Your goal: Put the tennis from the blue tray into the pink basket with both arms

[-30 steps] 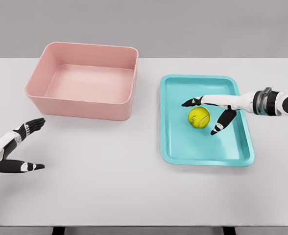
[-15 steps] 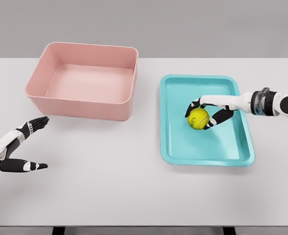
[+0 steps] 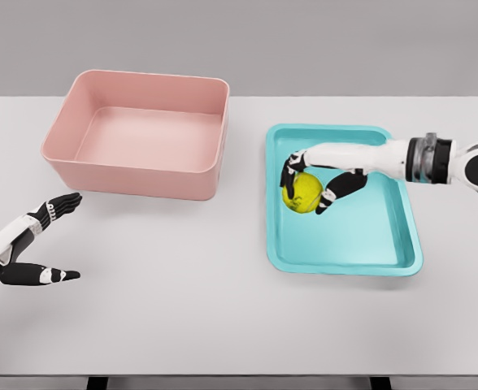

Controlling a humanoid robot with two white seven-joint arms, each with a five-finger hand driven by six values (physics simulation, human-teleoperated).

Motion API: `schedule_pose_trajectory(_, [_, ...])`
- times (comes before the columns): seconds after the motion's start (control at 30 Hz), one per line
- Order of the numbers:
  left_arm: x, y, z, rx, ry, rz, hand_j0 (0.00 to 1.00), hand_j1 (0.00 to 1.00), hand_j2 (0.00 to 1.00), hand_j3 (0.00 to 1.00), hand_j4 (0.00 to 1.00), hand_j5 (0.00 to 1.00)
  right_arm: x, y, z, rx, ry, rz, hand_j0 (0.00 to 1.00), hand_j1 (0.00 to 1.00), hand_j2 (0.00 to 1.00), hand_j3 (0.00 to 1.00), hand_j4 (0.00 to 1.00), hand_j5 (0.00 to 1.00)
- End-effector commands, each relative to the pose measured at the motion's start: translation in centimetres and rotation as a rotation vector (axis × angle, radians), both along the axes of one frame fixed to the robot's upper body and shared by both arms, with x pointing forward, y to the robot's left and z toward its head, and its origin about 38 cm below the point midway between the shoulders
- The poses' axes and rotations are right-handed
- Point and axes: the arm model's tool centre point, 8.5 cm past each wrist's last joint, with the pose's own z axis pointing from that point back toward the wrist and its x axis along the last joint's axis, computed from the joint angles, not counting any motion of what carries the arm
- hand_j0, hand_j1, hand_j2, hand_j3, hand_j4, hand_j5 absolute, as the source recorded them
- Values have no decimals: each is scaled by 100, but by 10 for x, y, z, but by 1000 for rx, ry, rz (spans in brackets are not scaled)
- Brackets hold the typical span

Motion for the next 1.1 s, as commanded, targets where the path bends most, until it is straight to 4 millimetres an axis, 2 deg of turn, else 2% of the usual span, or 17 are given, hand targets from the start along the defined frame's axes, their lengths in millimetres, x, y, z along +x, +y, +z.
schedule_pose_trajectory(0.0, [0, 0, 1, -5, 0, 1, 100, 100, 100, 100, 100, 100, -26, 35, 11, 43, -25, 136, 36, 36, 36, 36, 36, 36])
schedule_pose_trajectory(0.03, [0, 0, 1, -3, 0, 0, 100, 100, 100, 100, 100, 100, -34, 54, 3, 52, -4, 183, 36, 36, 36, 36, 36, 36])
schedule_pose_trajectory(0.1, [-1, -2, 1, -6, -1, -6, 100, 100, 100, 100, 100, 100, -41, 76, -5, 69, 16, 237, 36, 36, 36, 36, 36, 36])
schedule_pose_trajectory(0.17, [-1, -4, 2, -9, -3, -10, 100, 100, 100, 100, 100, 100, -45, 87, -11, 73, 28, 261, 36, 36, 36, 36, 36, 36])
schedule_pose_trajectory(0.27, [-2, -6, 3, -11, -3, -18, 100, 100, 100, 100, 100, 100, -42, 102, -11, 87, 25, 266, 36, 36, 36, 36, 36, 36])
schedule_pose_trajectory(0.43, [-1, -4, 4, -10, -8, -13, 100, 100, 100, 100, 100, 100, -34, 148, -25, 129, 55, 292, 36, 36, 36, 36, 36, 36])
schedule_pose_trajectory(0.57, [-2, -5, 4, -11, -8, -14, 100, 100, 100, 100, 100, 100, -16, 142, -39, 109, 78, 228, 37, 37, 37, 37, 37, 37])
schedule_pose_trajectory(0.7, [-2, -5, 4, -13, -8, -13, 100, 100, 100, 100, 100, 100, -14, 141, -42, 83, 61, 222, 41, 41, 41, 41, 41, 41])
schedule_pose_trajectory(0.77, [-2, -4, 4, -12, -9, -10, 100, 100, 100, 100, 100, 100, -13, 142, -43, 70, 49, 221, 60, 60, 60, 60, 60, 60])
schedule_pose_trajectory(0.8, [-2, -5, 4, -13, -7, -12, 100, 100, 100, 100, 100, 100, -14, 143, -42, 72, 45, 228, 88, 88, 88, 88, 88, 88])
schedule_pose_trajectory(0.83, [-2, -5, 4, -13, -7, -12, 100, 100, 100, 100, 100, 100, -15, 144, -40, 76, 42, 234, 99, 99, 99, 99, 99, 99])
schedule_pose_trajectory(0.97, [-2, -5, 4, -13, -8, -11, 100, 100, 100, 100, 100, 100, -27, 152, -30, 93, 20, 277, 99, 99, 99, 99, 99, 99])
schedule_pose_trajectory(1.07, [-2, -4, 4, -12, -7, -10, 100, 100, 100, 100, 100, 100, -40, 150, -13, 110, -20, 320, 100, 100, 100, 100, 100, 100])
